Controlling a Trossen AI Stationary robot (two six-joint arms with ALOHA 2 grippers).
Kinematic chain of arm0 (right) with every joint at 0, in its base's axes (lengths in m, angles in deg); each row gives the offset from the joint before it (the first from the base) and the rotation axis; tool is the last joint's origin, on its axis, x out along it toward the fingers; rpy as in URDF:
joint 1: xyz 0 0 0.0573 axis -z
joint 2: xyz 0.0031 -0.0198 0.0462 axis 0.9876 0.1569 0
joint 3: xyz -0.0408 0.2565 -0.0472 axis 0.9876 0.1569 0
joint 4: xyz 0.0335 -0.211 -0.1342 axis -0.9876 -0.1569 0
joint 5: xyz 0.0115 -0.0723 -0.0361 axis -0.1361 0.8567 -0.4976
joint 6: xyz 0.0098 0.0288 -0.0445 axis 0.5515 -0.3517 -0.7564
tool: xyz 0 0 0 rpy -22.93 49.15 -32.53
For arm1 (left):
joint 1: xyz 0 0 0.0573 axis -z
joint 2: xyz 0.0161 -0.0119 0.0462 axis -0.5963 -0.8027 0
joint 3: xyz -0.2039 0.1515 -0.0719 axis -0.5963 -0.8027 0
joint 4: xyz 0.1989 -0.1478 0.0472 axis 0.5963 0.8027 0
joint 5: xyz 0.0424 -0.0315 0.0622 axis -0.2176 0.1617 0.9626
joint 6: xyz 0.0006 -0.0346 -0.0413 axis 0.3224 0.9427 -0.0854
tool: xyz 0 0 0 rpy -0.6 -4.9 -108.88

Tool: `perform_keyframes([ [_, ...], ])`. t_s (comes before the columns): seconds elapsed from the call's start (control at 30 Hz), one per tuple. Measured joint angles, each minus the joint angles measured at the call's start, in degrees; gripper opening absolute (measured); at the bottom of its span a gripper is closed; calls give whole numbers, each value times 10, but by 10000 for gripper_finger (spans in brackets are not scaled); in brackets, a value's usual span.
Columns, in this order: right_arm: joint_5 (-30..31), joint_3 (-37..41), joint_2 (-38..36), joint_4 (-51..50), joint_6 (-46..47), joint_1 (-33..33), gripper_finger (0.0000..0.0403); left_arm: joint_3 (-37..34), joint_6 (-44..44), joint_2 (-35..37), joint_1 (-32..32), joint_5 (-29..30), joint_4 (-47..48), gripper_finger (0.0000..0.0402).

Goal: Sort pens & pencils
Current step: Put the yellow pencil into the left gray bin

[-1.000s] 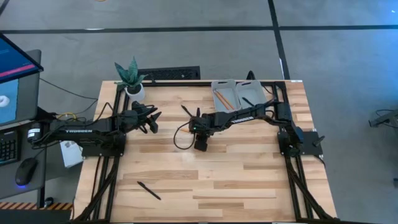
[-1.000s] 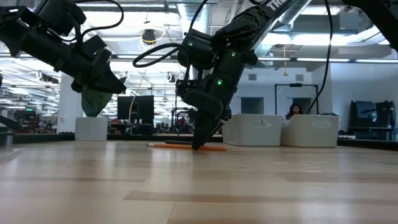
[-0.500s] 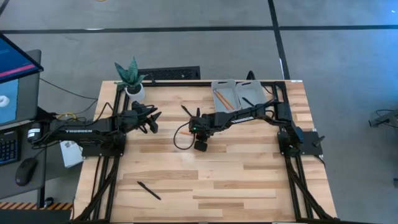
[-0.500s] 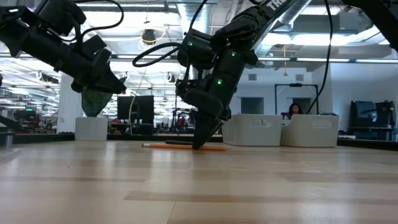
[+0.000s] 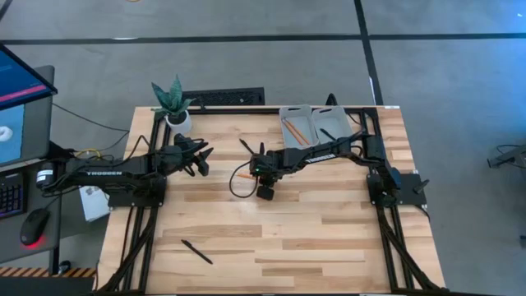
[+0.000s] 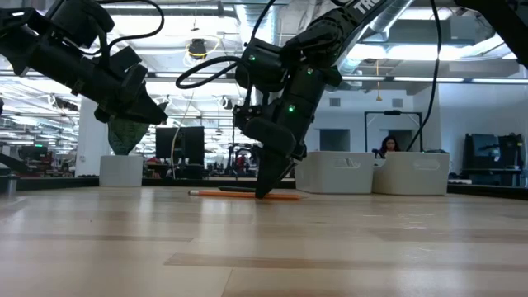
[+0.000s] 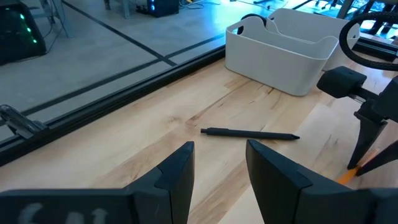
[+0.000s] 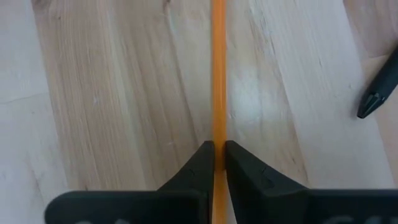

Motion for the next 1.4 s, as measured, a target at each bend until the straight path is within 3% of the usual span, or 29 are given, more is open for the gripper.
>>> perform_keyframes([
  [1.4,1,-29,-17,-36,0,0,55,0,0,0,0,1,8,135],
])
